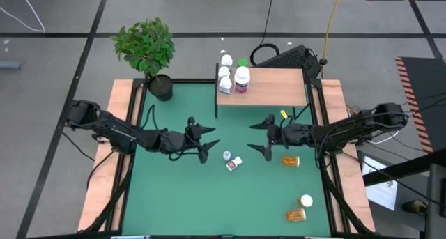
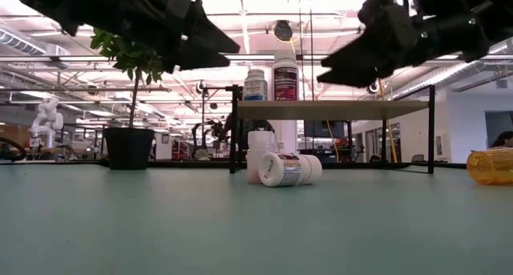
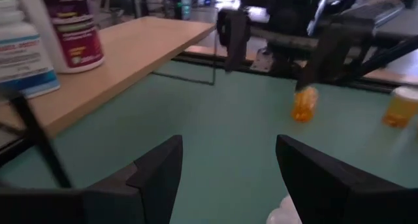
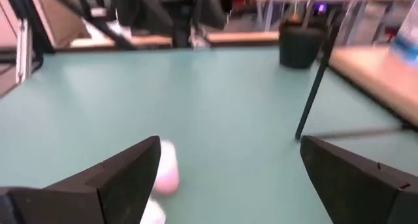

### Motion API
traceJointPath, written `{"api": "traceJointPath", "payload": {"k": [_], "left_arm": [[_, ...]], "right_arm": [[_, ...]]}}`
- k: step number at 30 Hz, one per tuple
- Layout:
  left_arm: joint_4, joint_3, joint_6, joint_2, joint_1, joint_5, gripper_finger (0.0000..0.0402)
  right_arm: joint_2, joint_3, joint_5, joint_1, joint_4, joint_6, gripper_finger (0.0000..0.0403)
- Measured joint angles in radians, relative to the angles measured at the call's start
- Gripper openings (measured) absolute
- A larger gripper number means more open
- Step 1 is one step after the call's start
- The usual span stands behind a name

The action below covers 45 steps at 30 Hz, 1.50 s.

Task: Pick and place medicine bottles onto shelf by color
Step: Put the top orange pill bottle on the shelf

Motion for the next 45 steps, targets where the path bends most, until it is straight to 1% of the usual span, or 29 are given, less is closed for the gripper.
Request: {"api": "traceJointPath", "payload": {"k": [3,11,13,16,21,24,26,30,34,36,38,40,45], "left_arm": [[0.028,0.001,0.005,0.022,0.025,0.055,0.0246],[0.147,0.001,0.066,0.127,0.066,0.09,0.0246],[0.183,0.001,0.079,0.15,0.075,0.107,0.0246],[0.208,0.001,0.081,0.159,0.085,0.108,0.0246],[0.207,0.001,0.11,0.158,0.088,0.11,0.0246],[0.209,0.001,0.113,0.158,0.083,0.12,0.0246],[0.208,0.001,0.113,0.158,0.083,0.134,0.0246],[0.21,0.001,0.111,0.158,0.083,0.143,0.0246],[0.216,0.001,0.101,0.158,0.083,0.143,0.0246],[0.216,0.001,0.094,0.158,0.081,0.143,0.0246],[0.217,0.001,0.085,0.158,0.077,0.143,0.0246],[0.217,0.001,0.082,0.158,0.073,0.143,0.0246],[0.216,0.001,0.083,0.158,0.07,0.144,0.0246]], "right_arm": [[0.0,0.0,0.037,0.02,-0.063,0.038,0.0364],[0.0,0.0,0.156,0.099,-0.248,0.152,0.0364],[0.0,0.0,0.159,0.118,-0.301,0.197,0.0364],[0.0,0.0,0.159,0.15,-0.375,0.277,0.0364],[0.0,0.0,0.158,0.224,-0.465,0.398,0.0361],[-0.013,0.004,0.155,0.273,-0.518,0.463,0.0351],[-0.026,0.034,0.155,0.305,-0.608,0.505,0.034],[-0.054,0.14,0.154,0.367,-0.884,0.582,0.0317],[-0.065,0.233,0.151,0.412,-1.163,0.664,0.0311],[-0.067,0.25,0.115,0.424,-1.274,0.711,0.031],[-0.073,0.251,0.058,0.431,-1.342,0.754,0.031],[-0.081,0.252,0.024,0.441,-1.395,0.798,0.031],[-0.101,0.252,-0.006,0.468,-1.475,0.845,0.031]]}}
